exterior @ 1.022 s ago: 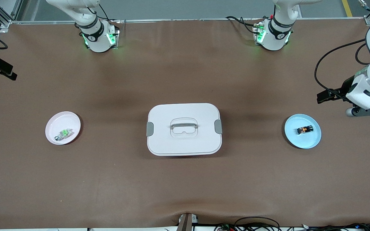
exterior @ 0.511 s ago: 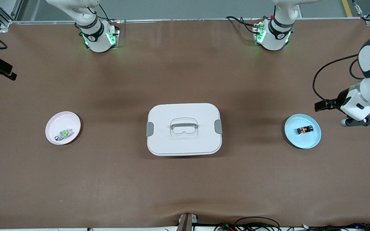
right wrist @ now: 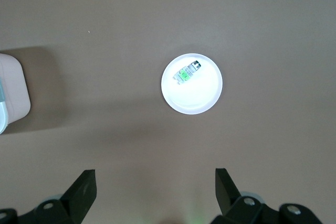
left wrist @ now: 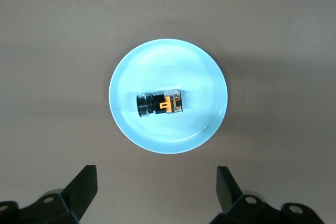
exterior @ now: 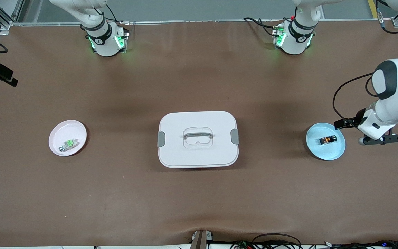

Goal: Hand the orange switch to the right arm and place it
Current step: 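Lower the left gripper and grasp the black-orange switch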

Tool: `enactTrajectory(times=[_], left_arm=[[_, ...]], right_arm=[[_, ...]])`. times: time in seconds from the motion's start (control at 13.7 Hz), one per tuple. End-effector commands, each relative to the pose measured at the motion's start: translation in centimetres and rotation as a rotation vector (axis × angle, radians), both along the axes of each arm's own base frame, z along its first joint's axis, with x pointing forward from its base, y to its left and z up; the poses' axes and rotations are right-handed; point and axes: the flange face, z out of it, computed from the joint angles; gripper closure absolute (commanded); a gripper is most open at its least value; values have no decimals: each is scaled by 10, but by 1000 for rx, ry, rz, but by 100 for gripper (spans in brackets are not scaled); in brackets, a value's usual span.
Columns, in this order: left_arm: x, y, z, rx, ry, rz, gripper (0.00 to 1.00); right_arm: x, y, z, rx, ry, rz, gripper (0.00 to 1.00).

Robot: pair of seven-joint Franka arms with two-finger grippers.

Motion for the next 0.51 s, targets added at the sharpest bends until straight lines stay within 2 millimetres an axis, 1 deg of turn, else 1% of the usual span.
enactTrajectory(times=[0.0, 0.29, 0.36, 0.44], left_arm=[[0, 1, -19, 15, -9, -24, 0], [-4, 1, -53, 18, -40, -37, 0], [-3, 2, -59, 48, -38, -70, 0], [-3, 8, -67, 64, -38, -83, 0]], right_arm=[[-1, -4, 5, 1, -7, -9, 0], [-1, -4, 5, 1, -9, -9, 0], [-1, -3, 5, 1, -7, -8, 0], [-1, -3, 5, 1, -7, -8, 0]])
